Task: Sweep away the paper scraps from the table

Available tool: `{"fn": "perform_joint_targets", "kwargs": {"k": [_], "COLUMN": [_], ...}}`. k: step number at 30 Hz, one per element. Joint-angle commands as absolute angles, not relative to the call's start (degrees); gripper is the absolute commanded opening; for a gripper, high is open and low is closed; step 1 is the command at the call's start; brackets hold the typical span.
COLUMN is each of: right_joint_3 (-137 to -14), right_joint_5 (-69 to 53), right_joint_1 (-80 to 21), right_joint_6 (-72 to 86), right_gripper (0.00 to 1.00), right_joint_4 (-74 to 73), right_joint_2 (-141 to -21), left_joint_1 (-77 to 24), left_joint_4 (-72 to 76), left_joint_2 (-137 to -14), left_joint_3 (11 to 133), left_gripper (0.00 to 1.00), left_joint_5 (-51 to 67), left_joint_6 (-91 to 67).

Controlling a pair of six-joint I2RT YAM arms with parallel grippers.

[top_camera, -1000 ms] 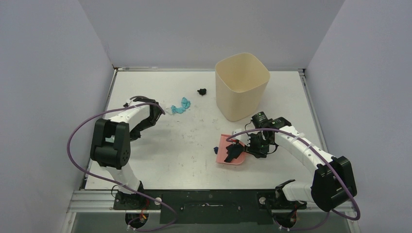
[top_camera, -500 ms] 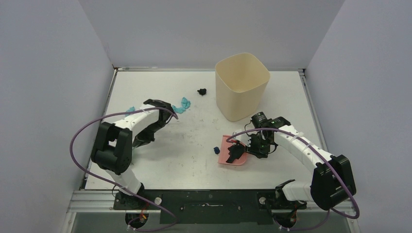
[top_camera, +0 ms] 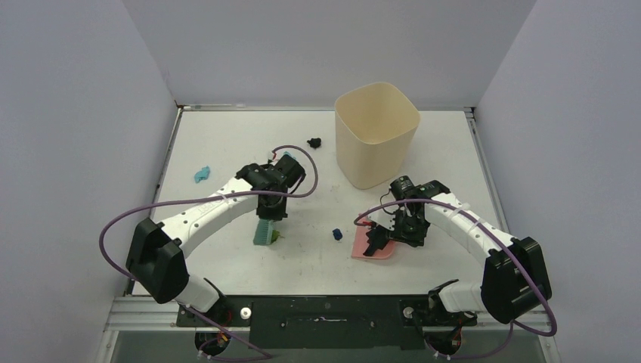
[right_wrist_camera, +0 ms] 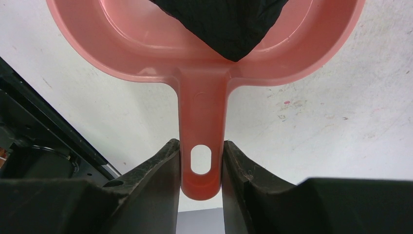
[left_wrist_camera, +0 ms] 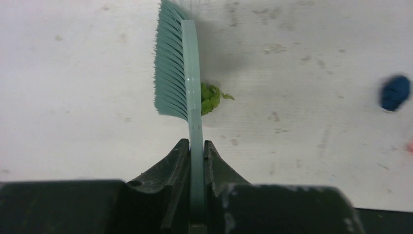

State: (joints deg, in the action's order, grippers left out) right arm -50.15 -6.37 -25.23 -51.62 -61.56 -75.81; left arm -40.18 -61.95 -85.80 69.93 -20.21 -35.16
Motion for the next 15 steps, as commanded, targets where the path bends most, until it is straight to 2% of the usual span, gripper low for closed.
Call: {"fn": "perform_joint_targets", "kwargs": {"k": [1,11,15], "right_joint_3": [-51.91,-54.68,-55.46], "right_joint_5": [-3.95,-5.14,-5.60], "right_joint_1": [-25.70,-26.45,-27.47], "right_joint_6": [-50.25,-48.11,-46.84], "right_gripper": [0.05,0.05,0.05], "right_joint_4": [-61.76,-60.29,-59.22], "right_joint_2": [-76.88,-82.42,-84.20], "left_joint_1": [-43.62,-48.92,-49.23], "left_joint_4": [-49.11,-42.90,-45.98], "left_joint_2": [-83.63,-85.55,-84.64], "left_joint_3": [73.17,77.77,80.78], "left_gripper": [0.00,0.00,0.00], "left_joint_5": [-6.31,1.03,-3.36], "left_joint_6": [-38.48,-38.64,-38.33]}}
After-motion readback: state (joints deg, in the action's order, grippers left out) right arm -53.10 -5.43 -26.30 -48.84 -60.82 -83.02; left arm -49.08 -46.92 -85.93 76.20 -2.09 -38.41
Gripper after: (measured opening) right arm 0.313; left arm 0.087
